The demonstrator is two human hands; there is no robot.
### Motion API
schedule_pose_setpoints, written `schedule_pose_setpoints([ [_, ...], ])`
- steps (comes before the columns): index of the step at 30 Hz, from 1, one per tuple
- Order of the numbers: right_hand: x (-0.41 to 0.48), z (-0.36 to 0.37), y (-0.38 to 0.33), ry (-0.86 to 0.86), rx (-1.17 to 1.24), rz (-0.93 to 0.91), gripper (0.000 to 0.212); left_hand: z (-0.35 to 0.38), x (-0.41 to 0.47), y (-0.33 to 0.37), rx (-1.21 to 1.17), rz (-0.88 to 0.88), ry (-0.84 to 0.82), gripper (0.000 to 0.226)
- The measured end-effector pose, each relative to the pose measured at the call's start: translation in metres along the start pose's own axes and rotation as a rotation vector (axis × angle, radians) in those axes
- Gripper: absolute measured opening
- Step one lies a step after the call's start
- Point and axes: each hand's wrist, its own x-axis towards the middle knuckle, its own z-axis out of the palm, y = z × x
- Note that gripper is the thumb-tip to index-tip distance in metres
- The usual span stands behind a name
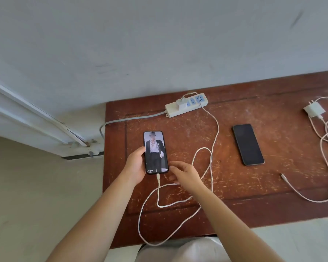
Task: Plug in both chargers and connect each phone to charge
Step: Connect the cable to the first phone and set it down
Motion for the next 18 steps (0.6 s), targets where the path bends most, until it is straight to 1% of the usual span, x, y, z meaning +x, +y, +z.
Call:
schedule_pose_setpoints([
  [5,0.022,0.006,0.002,-0.075,0.044,0.120,0.033,-0.006,0.023,-0.007,0.045,-0.069,0.083,0.031],
  [10,0.030,0.013,0.004,-0.153,0.023,0.161,0.035,-0.011,0.034,-0.010,0.156,-0.049,0.132,0.032],
  [12,0.034,0.017,0.005,-0.149,0.034,0.171,0.036,-0.010,0.036,-0.010,0.205,-0.039,0.162,0.034],
  [18,0.040,0.021,0.010,-0.093,0.103,0.184,0.041,-0.008,0.033,-0.012,0.342,-0.012,0.180,0.039],
])
